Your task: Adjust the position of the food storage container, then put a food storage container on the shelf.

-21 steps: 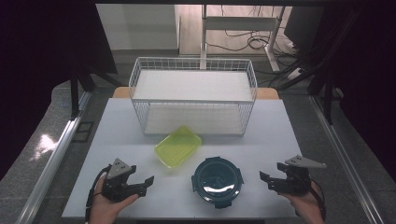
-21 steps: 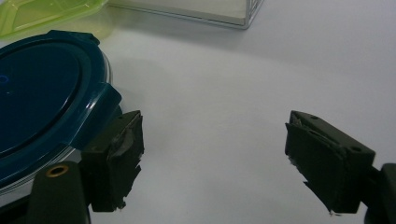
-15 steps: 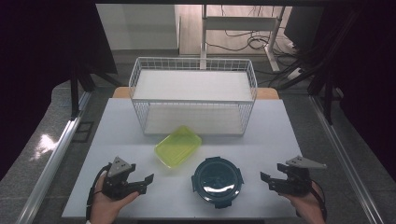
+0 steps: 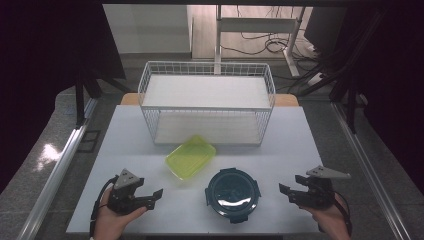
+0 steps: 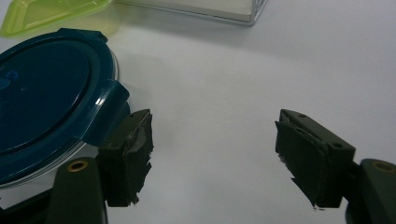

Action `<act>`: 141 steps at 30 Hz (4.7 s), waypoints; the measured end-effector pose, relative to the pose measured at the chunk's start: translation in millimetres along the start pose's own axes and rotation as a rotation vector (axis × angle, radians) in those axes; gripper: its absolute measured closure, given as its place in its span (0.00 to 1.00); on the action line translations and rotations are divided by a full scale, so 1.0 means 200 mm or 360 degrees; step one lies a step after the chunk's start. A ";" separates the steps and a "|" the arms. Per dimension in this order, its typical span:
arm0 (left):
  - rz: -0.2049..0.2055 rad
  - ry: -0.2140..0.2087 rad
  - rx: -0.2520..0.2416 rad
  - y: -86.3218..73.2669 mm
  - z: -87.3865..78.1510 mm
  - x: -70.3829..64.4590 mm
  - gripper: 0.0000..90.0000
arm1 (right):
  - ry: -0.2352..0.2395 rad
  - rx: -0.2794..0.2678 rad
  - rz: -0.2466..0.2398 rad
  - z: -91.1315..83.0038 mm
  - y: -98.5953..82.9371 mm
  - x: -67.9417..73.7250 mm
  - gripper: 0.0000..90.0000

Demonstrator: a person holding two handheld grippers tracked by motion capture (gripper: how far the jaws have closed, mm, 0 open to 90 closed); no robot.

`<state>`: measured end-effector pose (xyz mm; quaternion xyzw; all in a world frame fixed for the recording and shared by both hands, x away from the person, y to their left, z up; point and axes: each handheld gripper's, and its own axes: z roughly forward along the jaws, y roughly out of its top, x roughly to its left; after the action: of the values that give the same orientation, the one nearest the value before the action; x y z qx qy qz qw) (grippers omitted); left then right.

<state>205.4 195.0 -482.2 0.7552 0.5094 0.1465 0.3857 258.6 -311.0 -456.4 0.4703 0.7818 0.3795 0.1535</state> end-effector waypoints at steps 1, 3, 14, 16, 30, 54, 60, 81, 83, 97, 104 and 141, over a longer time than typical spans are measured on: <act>-0.0004 -0.0004 0.0006 0.00 0.00 0.00 0.25 | 0.0013 0.0018 -0.0004 0.01 0.00 0.00 0.33; -0.0010 -0.0003 0.0014 0.00 0.01 0.01 0.25 | 0.0019 0.0032 0.0000 0.01 0.00 -0.01 0.34; -0.0018 0.0002 0.0046 -0.01 0.01 0.02 0.25 | 0.0019 0.0127 -0.0002 0.00 0.01 -0.02 0.42; -0.0014 0.0009 0.0051 -0.01 0.02 0.02 0.25 | 0.0030 0.0140 -0.0006 0.00 0.02 -0.01 0.49; 0.0010 0.0004 0.0094 -0.02 0.03 0.03 0.25 | 0.0099 0.0259 -0.0054 0.05 0.04 0.06 0.72; 0.0008 -0.0017 0.0202 -0.04 0.08 0.00 0.25 | 0.0132 0.0475 -0.0204 0.27 0.09 0.24 0.98; 0.0009 -0.0018 0.0210 -0.04 0.08 -0.01 0.25 | 0.0102 0.0508 -0.0241 0.29 0.09 0.28 0.98; 0.0008 -0.0025 0.0233 -0.04 0.10 -0.01 0.25 | 0.0101 0.0542 -0.0296 0.31 0.09 0.38 0.99; 0.0008 -0.0027 0.0234 -0.04 0.10 -0.01 0.25 | 0.0104 0.0545 -0.0300 0.31 0.09 0.39 0.99; 0.0003 -0.0032 0.0235 -0.04 0.10 0.00 0.25 | 0.0161 0.0542 -0.0359 0.35 0.10 0.48 0.99; 0.0000 -0.0031 0.0231 -0.04 0.10 0.00 0.25 | 0.0183 0.0540 -0.0383 0.35 0.09 0.51 0.99; -0.0091 -0.0101 0.0128 0.02 0.03 -0.04 0.12 | 0.0367 0.0124 0.0107 0.16 0.09 0.27 0.24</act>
<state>207.5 184.6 -482.4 0.7595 0.5237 0.0906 0.3750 261.0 -246.8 -458.3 0.4550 0.7922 0.4055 0.0314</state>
